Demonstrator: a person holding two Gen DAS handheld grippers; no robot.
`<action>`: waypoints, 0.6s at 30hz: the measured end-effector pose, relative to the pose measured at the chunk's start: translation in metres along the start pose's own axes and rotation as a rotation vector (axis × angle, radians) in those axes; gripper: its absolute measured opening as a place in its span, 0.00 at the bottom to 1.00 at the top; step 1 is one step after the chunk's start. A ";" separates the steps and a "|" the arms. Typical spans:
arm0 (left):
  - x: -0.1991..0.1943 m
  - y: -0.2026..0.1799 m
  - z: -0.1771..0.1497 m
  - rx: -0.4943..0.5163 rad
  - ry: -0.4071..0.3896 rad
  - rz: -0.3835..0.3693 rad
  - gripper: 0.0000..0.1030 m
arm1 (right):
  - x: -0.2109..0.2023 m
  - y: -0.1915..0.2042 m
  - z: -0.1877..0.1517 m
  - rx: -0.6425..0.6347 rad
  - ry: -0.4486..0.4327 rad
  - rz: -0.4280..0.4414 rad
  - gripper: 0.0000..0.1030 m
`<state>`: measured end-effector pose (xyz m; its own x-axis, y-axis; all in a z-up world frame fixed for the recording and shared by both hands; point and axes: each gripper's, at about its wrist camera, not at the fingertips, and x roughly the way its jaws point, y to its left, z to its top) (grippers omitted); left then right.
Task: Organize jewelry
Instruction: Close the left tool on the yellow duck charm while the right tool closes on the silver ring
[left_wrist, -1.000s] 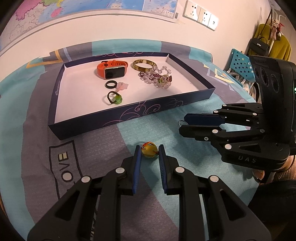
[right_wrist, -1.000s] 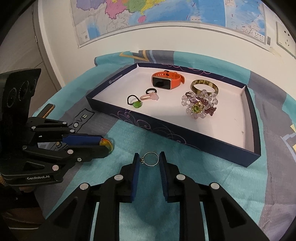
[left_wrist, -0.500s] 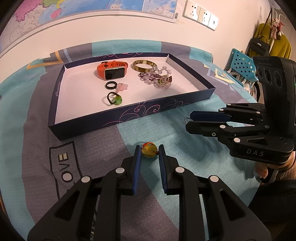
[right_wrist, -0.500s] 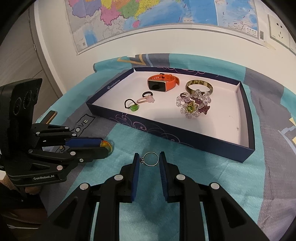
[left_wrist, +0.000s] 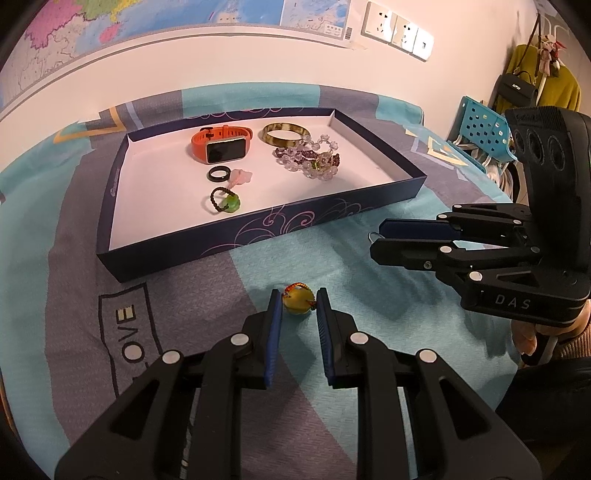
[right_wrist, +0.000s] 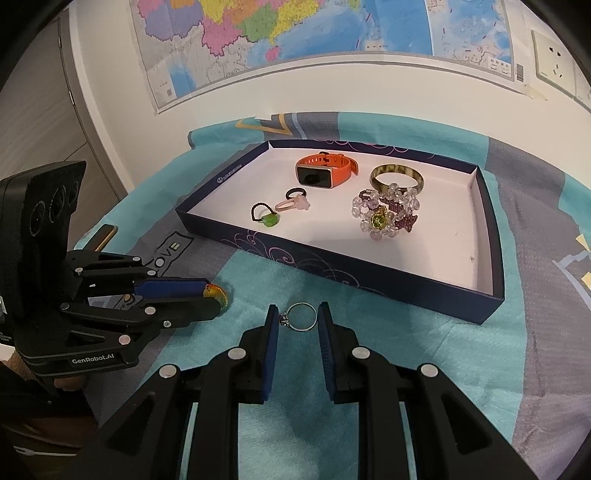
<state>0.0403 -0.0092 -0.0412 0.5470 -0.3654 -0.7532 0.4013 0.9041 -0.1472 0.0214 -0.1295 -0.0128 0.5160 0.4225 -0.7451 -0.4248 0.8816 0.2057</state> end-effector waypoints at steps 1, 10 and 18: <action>-0.001 0.000 0.000 0.000 -0.001 0.001 0.19 | 0.000 0.000 0.000 0.001 -0.001 0.001 0.19; -0.004 -0.001 0.001 -0.001 -0.011 -0.001 0.19 | -0.003 -0.001 -0.001 0.005 -0.012 0.003 0.19; -0.006 -0.003 0.003 0.003 -0.018 -0.004 0.19 | -0.005 -0.003 0.000 0.011 -0.018 0.006 0.19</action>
<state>0.0378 -0.0105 -0.0339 0.5589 -0.3729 -0.7406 0.4054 0.9020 -0.1482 0.0199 -0.1343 -0.0095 0.5271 0.4317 -0.7320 -0.4197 0.8812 0.2175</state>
